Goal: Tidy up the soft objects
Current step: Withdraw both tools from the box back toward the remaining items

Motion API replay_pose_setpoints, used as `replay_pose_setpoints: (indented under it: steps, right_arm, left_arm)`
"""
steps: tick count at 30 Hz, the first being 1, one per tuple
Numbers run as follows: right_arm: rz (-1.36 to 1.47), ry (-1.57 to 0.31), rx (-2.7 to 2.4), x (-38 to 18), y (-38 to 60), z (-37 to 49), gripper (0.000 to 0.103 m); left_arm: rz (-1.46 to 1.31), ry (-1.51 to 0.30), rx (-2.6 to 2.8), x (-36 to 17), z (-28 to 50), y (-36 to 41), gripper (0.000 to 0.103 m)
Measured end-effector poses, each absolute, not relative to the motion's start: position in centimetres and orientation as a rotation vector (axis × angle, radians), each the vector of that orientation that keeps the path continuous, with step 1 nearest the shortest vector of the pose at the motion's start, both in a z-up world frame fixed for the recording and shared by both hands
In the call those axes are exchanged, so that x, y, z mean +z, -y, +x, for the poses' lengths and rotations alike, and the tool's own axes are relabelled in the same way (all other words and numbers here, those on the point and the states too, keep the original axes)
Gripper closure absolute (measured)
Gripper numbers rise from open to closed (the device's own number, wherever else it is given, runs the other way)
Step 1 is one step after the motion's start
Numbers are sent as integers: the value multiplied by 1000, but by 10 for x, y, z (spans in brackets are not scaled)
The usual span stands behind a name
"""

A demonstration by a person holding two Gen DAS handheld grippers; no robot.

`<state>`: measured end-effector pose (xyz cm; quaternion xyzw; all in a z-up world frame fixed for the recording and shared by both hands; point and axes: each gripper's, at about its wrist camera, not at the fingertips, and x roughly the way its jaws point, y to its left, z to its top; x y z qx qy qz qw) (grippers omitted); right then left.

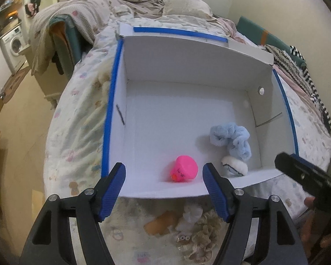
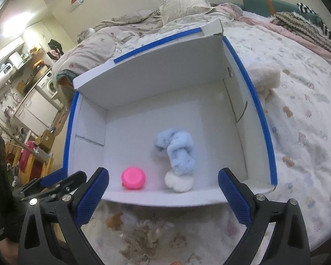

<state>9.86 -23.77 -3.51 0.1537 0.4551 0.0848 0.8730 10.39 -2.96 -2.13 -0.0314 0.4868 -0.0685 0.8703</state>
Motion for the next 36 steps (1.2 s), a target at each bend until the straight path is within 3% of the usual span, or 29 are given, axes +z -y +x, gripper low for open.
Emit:
replay_pose_setpoints:
  steps: [15, 36]
  right_arm:
    - [289, -962, 242, -36, 219, 59, 0]
    - [277, -1124, 248, -70, 203, 47, 0]
  left_arm:
    - [-50, -965, -116, -13, 69, 13, 33]
    - [-99, -1109, 0, -51, 62, -19, 33]
